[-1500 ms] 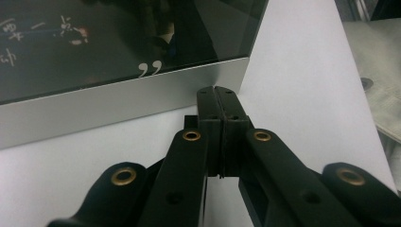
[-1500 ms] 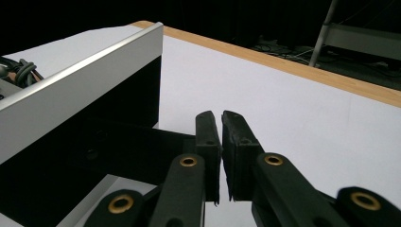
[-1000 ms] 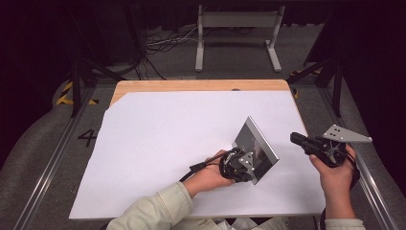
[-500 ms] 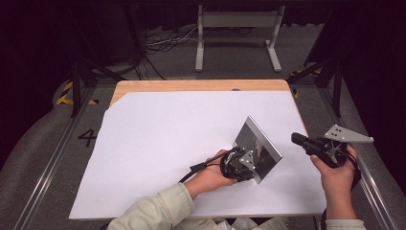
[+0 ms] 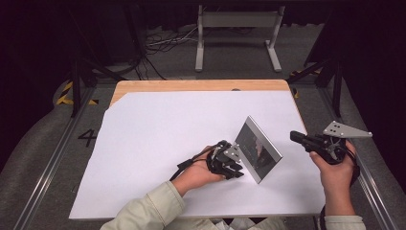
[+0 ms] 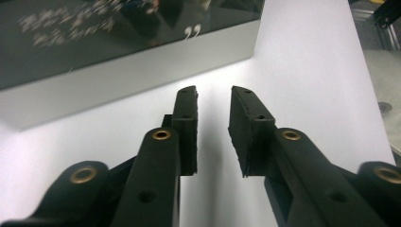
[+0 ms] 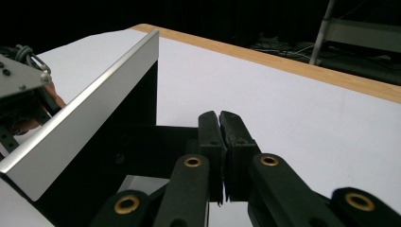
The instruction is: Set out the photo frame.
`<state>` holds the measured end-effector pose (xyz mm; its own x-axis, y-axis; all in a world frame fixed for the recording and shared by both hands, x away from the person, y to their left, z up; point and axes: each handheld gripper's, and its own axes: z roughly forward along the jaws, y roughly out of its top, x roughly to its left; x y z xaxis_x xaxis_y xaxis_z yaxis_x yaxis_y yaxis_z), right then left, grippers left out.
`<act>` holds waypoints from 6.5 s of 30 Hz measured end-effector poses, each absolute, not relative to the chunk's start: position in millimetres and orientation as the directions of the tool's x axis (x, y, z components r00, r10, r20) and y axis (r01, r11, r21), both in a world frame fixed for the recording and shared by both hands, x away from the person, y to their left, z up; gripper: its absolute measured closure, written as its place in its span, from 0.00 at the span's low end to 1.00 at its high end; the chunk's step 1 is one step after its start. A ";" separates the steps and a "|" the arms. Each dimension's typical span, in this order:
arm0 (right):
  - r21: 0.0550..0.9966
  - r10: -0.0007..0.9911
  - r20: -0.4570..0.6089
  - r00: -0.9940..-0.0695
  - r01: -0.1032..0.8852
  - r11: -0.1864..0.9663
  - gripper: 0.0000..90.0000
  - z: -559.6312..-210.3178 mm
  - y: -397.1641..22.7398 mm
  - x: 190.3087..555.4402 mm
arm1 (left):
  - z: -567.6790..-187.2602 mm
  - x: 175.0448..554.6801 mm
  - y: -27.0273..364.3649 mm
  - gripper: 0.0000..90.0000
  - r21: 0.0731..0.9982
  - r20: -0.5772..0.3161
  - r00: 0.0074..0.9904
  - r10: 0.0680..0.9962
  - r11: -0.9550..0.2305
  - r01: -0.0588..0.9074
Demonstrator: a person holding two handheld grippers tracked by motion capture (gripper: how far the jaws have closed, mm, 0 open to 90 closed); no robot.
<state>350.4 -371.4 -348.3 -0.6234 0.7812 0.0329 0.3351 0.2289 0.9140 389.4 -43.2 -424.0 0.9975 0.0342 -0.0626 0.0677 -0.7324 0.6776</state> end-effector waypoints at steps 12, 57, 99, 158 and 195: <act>0.916 0.766 0.064 -0.640 0.342 0.209 0.95 -341.7 -370.9 354.9 | -415.8 398.2 6.8 0.74 0.712 -0.104 0.985 0.135 -0.681 0.168; 0.751 0.776 0.290 -0.561 0.636 0.179 0.84 -276.1 -337.5 373.4 | -415.3 406.0 125.4 0.71 0.779 -0.160 0.876 0.454 -0.488 0.395; 0.603 0.795 0.212 -0.568 0.716 0.351 0.71 -284.0 -273.2 392.1 | -420.1 409.0 128.5 0.68 0.755 -0.129 0.861 0.491 -0.514 0.407; 0.507 0.791 0.173 -0.587 0.742 0.440 0.93 -303.0 -250.6 398.1 | -421.5 408.5 137.8 0.69 0.755 -0.164 0.850 0.501 -0.491 0.435; 0.540 0.453 0.036 -0.891 0.399 0.741 0.93 -270.4 -200.6 449.7 | -424.8 390.5 186.3 0.69 0.761 -0.161 0.774 0.612 -0.423 0.492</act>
